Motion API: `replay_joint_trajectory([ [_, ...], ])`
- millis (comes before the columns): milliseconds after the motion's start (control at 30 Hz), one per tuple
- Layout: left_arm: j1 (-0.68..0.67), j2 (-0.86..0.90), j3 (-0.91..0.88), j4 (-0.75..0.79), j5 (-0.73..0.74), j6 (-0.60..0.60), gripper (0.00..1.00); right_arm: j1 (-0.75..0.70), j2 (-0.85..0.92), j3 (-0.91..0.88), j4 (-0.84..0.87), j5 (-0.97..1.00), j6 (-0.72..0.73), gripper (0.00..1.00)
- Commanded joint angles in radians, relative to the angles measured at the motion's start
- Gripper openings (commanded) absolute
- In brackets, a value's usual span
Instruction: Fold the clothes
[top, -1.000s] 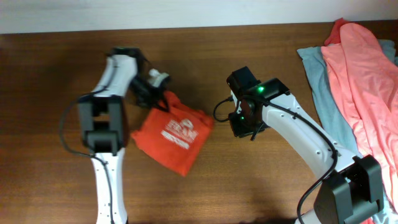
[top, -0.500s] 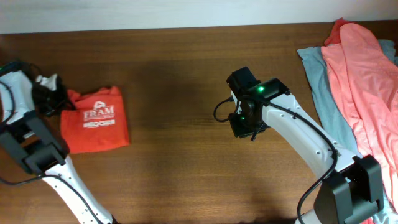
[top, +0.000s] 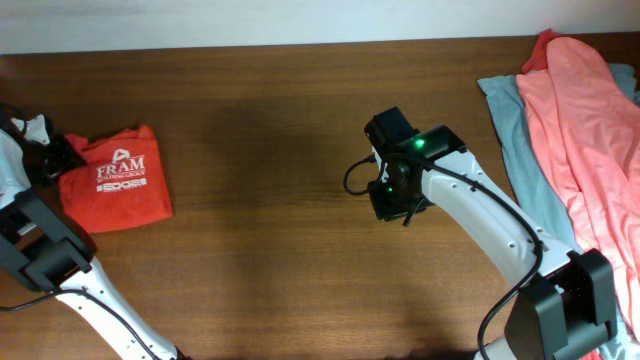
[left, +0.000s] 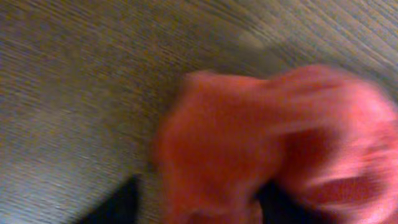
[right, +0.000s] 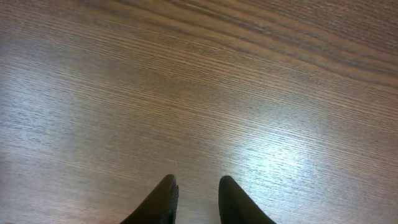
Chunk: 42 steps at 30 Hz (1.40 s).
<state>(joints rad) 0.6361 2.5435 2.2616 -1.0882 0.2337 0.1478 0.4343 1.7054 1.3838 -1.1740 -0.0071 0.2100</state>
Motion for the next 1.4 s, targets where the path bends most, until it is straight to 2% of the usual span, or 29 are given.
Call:
replay_joint_trajectory([
  [0, -0.002, 0.001, 0.096, -0.040, -0.014, -0.022, 0.99, -0.004, -0.004, 0.011, 0.002, 0.015, 0.012, 0.27],
  [200, -0.014, -0.037, 0.366, -0.185, -0.006, -0.055, 0.99, -0.004, -0.004, 0.011, 0.003, 0.016, 0.012, 0.27],
  [267, -0.035, -0.068, 0.451, -0.251, 0.062, -0.054, 0.99, -0.004, -0.004, 0.011, 0.005, 0.016, 0.012, 0.27],
  [400, -0.103, -0.120, 0.492, -0.326, 0.117, -0.053, 0.99, -0.004, -0.004, 0.011, 0.023, 0.012, 0.013, 0.27],
  [433, -0.130, -0.132, 0.492, -0.342, 0.109, -0.049, 0.99, -0.004, -0.004, 0.011, 0.034, 0.000, 0.013, 0.30],
  [500, -0.203, -0.147, 0.492, -0.368, 0.064, -0.050, 0.99, -0.004, -0.004, 0.011, 0.090, -0.041, 0.011, 0.45],
  [600, -0.318, -0.151, 0.492, -0.407, -0.008, -0.050, 0.99, -0.004, -0.004, 0.011, 0.167, -0.042, 0.012, 0.62],
  [633, -0.386, -0.151, 0.492, -0.428, -0.069, -0.050, 0.99, -0.008, -0.004, 0.011, 0.209, -0.043, 0.011, 0.76],
  [667, -0.421, -0.151, 0.492, -0.440, -0.106, -0.050, 0.99, -0.013, -0.004, 0.012, 0.230, -0.054, 0.011, 0.83],
  [800, -0.593, -0.152, 0.492, -0.482, -0.183, -0.055, 0.99, -0.095, -0.004, 0.028, 0.259, -0.114, 0.011, 0.90],
  [867, -0.651, -0.152, 0.492, -0.494, -0.195, -0.054, 0.99, -0.153, -0.004, 0.048, 0.257, -0.121, 0.011, 0.98],
  [1033, -0.749, -0.152, 0.492, -0.487, -0.223, -0.054, 0.99, -0.279, -0.004, 0.068, 0.248, -0.146, -0.102, 0.98],
  [1233, -0.757, -0.154, 0.490, -0.600, -0.223, -0.054, 0.99, -0.343, -0.007, 0.068, 0.165, -0.143, -0.101, 0.99],
  [1367, -0.755, -0.189, 0.468, -0.600, -0.189, -0.080, 0.99, -0.358, -0.039, 0.068, 0.085, -0.135, -0.101, 0.99],
])
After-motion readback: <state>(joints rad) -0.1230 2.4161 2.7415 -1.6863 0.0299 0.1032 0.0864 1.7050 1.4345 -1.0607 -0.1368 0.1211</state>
